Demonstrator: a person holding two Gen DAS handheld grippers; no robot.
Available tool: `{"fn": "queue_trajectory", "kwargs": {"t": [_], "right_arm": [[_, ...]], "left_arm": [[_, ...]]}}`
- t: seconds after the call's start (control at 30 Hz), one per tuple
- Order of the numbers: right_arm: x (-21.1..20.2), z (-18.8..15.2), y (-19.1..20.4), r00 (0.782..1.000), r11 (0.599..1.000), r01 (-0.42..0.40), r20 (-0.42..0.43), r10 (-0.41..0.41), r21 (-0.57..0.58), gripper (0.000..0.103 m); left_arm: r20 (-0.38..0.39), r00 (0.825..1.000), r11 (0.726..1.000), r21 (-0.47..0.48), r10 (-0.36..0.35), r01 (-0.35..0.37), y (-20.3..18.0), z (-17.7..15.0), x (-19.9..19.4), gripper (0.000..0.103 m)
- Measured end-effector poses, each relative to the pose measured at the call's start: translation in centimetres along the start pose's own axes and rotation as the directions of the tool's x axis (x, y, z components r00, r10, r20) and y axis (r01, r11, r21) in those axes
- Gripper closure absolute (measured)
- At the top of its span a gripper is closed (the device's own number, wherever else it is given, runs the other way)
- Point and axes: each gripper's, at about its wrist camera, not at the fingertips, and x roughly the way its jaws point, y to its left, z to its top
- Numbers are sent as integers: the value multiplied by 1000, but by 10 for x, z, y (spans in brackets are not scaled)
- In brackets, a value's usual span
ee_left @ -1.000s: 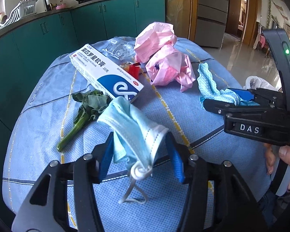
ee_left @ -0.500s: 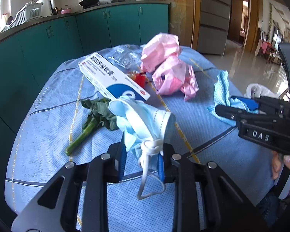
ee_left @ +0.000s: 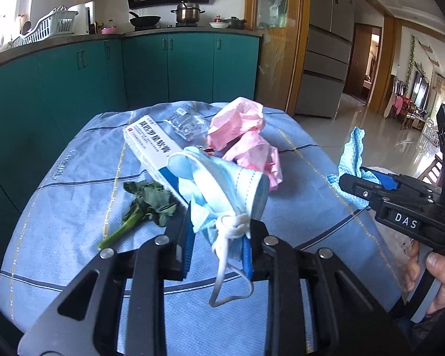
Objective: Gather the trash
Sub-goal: 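Lift the mask with the left tool while the right tool carries the cloth to the bin, then open the left tool over the bin while the right tool releases the cloth there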
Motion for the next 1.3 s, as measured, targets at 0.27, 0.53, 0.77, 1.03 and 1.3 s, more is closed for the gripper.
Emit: {"fn": "queue_trajectory", "kwargs": {"t": [0.27,0.53,0.77,1.03,1.3], "right_arm": [[-38,-5,-49,990,990,122,63,-126,71,55],[-83,-34,-135,964,937,237,57,-259,256,55],[-112,-48,-181,951,892,244,85,-296,380,55],[-109,-63,-197,940,863,303,22,-341,404,55],[-97,-71,-201,927,853,359,-37,-373,378,55]], "left_arm": [[22,997,996,44,-76,75,-39,8,-6,76],[34,992,980,157,-125,118,-113,5,-5,76],[37,978,932,311,-208,186,-198,2,8,76],[-16,945,834,466,-326,295,-283,-1,40,76],[-52,936,829,448,-349,334,-294,-19,49,67]]}}
